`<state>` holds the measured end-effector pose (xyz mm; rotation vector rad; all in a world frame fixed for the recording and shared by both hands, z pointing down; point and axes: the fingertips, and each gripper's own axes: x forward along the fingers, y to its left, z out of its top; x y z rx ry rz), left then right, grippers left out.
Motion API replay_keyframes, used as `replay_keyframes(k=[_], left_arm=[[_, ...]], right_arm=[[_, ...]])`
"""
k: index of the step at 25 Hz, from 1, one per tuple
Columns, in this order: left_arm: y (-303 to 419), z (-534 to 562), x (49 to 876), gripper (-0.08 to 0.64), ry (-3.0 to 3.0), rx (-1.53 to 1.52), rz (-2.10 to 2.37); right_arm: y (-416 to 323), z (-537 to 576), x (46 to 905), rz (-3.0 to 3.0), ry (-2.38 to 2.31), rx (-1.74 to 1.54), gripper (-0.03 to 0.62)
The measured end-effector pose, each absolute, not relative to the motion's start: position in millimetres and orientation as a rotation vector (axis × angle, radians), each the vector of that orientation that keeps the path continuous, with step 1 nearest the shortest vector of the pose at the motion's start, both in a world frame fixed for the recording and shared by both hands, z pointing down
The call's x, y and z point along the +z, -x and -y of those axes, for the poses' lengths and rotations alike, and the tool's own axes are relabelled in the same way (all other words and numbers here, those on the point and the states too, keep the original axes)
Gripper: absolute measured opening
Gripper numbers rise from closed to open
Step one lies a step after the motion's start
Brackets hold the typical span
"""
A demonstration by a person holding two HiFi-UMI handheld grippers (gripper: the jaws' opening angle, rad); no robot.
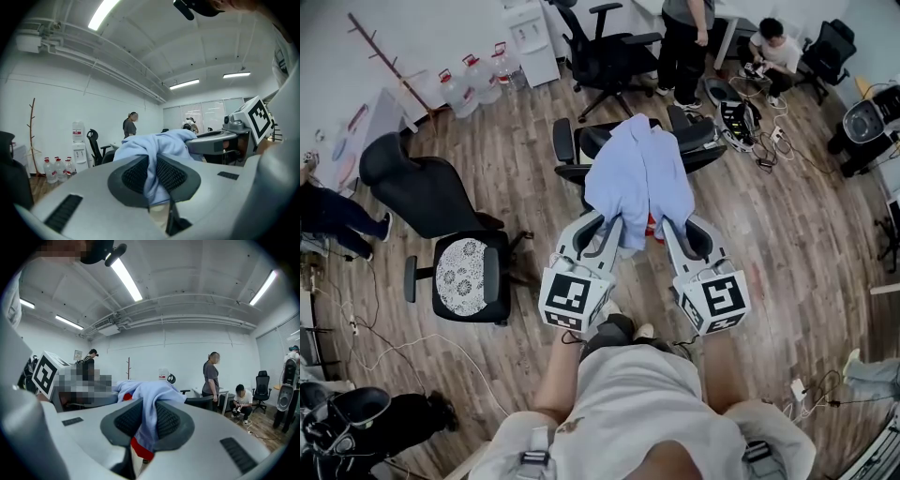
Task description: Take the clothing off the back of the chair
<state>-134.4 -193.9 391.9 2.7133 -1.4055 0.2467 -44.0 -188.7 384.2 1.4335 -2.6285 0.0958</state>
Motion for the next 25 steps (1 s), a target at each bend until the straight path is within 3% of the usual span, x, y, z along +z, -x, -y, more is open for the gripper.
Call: replay_keyframes(k=[25], left_arm=[[138.0, 145.8, 384.1, 0.064, -2.709, 0.216, 1.449]], right_arm=[[50.3, 141.1, 373.8, 2.686, -1.392, 0.067, 0.066]])
